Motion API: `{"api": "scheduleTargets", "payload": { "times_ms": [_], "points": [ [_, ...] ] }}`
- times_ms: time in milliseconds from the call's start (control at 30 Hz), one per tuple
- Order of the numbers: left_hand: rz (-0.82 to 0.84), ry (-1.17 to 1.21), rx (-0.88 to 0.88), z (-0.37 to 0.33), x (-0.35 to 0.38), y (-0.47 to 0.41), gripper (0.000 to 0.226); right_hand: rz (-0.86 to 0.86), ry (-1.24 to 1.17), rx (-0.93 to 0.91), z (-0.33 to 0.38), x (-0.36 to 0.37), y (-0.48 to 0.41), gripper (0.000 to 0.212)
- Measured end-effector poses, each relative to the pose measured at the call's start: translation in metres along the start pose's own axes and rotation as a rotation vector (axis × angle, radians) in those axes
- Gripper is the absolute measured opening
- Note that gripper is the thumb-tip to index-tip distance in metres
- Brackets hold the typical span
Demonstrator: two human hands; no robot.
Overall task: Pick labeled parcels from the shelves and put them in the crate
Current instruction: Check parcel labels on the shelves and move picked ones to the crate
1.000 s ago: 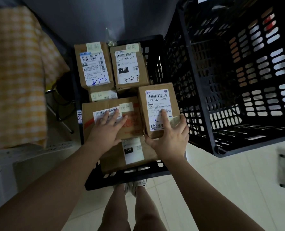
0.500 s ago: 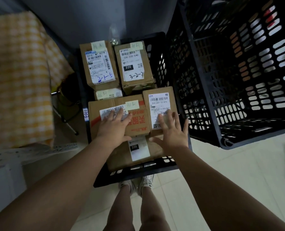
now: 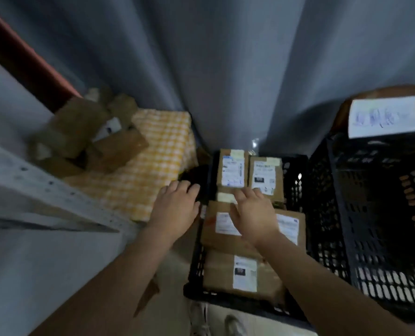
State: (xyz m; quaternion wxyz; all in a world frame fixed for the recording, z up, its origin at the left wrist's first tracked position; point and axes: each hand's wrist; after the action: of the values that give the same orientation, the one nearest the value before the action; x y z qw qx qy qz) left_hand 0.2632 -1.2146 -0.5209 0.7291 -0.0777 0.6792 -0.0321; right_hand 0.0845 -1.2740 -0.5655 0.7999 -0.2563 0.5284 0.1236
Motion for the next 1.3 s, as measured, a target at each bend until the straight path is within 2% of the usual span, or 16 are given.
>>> {"api": "scheduleTargets", "payload": {
  "times_ms": [67,167,333,433,533,900,1100,1200,1300],
  "points": [
    [-0.146,-0.041,-0.065,0.027,-0.051,0.010,0.037,-0.119,-0.114,-0.125,0.043,-0.028,-0.028,0.031],
    [-0.273,-0.136,-0.195,0.064,-0.131,0.043,0.031,-0.239,-0.292,-0.346,0.124,-0.072,-0.060,0.031],
    [-0.465,-0.286,-0.445,0.107,-0.253,0.131,0.040,-0.374,-0.593,-0.655,0.262,-0.144,-0.068,0.016],
    [-0.562,-0.384,-0.509,0.105,-0.310,0.190,0.038,-0.451,-0.748,-0.806,0.321,-0.181,-0.049,0.021],
    [-0.622,-0.455,-0.582,0.091,-0.349,0.242,0.033,-0.400,-0.921,-0.889,0.362,-0.213,-0.022,0.032],
    [-0.658,-0.782,-0.966,0.035,-0.438,0.432,0.040,-0.254,-1.247,-1.224,0.485,-0.285,0.115,0.031],
    [-0.688,-0.881,-1.018,0.010,-0.442,0.525,0.032,-0.188,-1.314,-1.321,0.514,-0.310,0.203,0.028],
    [-0.697,-0.810,-1.126,0.012,-0.423,0.573,0.038,-0.205,-1.307,-1.322,0.520,-0.308,0.242,0.029],
    [-0.624,-0.665,-1.265,0.031,-0.398,0.607,0.048,-0.228,-1.278,-1.294,0.527,-0.299,0.273,0.026]
  ]
}}
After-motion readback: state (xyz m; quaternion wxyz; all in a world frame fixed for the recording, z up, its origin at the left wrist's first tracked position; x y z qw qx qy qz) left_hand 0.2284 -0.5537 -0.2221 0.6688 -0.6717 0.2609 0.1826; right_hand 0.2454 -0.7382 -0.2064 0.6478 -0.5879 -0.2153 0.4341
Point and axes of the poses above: each hand's wrist, its own y-axis away from the middle knuckle, its own x-axis out of the palm, z = x × y, and after that the axes turned 14 degrees about -z, right-handed
